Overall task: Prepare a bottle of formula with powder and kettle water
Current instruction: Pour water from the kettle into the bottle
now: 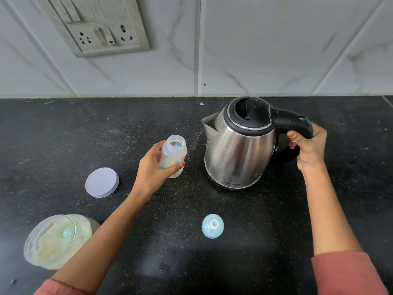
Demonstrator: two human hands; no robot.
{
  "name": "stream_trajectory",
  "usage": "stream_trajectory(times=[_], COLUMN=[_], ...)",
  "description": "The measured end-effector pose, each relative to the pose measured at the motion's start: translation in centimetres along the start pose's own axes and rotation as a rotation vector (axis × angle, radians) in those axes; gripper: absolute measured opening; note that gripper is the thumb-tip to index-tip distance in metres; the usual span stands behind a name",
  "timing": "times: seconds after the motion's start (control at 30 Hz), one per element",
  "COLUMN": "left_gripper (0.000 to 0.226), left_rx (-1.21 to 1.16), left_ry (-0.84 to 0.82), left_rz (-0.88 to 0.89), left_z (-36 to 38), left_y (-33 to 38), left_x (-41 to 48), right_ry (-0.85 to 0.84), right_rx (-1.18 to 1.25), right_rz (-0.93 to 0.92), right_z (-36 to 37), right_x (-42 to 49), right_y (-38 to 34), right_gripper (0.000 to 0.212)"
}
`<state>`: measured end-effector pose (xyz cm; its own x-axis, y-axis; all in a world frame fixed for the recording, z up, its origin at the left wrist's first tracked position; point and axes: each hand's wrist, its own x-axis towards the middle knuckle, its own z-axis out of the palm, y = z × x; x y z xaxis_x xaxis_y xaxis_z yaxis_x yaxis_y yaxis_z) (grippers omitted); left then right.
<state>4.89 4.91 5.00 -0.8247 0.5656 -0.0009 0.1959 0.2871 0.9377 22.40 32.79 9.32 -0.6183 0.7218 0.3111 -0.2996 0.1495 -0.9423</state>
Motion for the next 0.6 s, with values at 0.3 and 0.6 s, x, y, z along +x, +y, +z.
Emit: stream_trajectory(times=[0.3,0.6], left_gripper=[0.062,0.061], left_rx=[0.029,0.055], left_ry=[0.006,0.042], left_rz=[-0.021,-0.041], left_z=[-0.6,-0.4], left_y=[-1.0,-2.0], left_x=[0.2,0.3], right_ry=[-0.075,-0.209], right_rx=[-0.104,-0.201], right_rz=[-0.058,-0.098], right_z=[2.7,4.9], right_x=[0.1,0.9], right_y=[-2.6,-4.8], right_gripper=[0.032,0.03])
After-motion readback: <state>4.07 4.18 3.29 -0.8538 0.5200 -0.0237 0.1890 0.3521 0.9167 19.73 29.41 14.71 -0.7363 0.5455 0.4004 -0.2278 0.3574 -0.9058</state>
